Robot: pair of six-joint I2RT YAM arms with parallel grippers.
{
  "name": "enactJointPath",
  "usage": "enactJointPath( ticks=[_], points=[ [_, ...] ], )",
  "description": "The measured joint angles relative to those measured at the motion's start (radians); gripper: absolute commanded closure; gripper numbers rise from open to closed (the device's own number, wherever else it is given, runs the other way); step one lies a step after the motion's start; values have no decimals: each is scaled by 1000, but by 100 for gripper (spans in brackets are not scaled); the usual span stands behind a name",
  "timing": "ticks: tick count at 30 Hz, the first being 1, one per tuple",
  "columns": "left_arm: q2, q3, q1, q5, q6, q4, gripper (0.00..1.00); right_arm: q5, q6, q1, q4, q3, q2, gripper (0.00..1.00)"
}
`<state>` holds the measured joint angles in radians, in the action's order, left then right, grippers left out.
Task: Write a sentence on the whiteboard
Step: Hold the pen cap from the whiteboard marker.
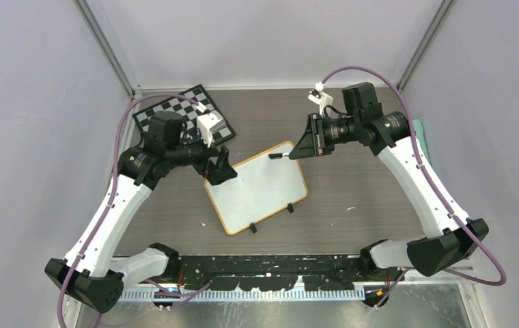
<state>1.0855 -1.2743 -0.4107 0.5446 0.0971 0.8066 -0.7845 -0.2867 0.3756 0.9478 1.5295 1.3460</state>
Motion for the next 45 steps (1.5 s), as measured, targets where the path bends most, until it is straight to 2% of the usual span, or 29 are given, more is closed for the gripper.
enactJointPath(
  ticks=[5,11,15,29,37,42,45],
  points=[
    [-2,29,0,143,-12,-6,1,-71,-18,68,-33,-31,-17,100],
    [18,79,0,311,-93,-82,16,-114,-34,111,-63,-41,-16,100],
    [52,84,-8,370,-140,-136,20,-133,-43,135,-81,-49,-15,100],
    [64,112,-42,418,-172,-189,39,-157,-57,159,-96,-55,-4,100],
    [72,114,-63,453,-173,-190,44,-159,-57,166,-98,-55,7,100],
    [95,108,-103,505,-172,-190,54,-168,-58,182,-102,-55,23,100],
    [117,89,-117,513,-173,-189,65,-175,-60,188,-102,-55,32,100]
  ],
)
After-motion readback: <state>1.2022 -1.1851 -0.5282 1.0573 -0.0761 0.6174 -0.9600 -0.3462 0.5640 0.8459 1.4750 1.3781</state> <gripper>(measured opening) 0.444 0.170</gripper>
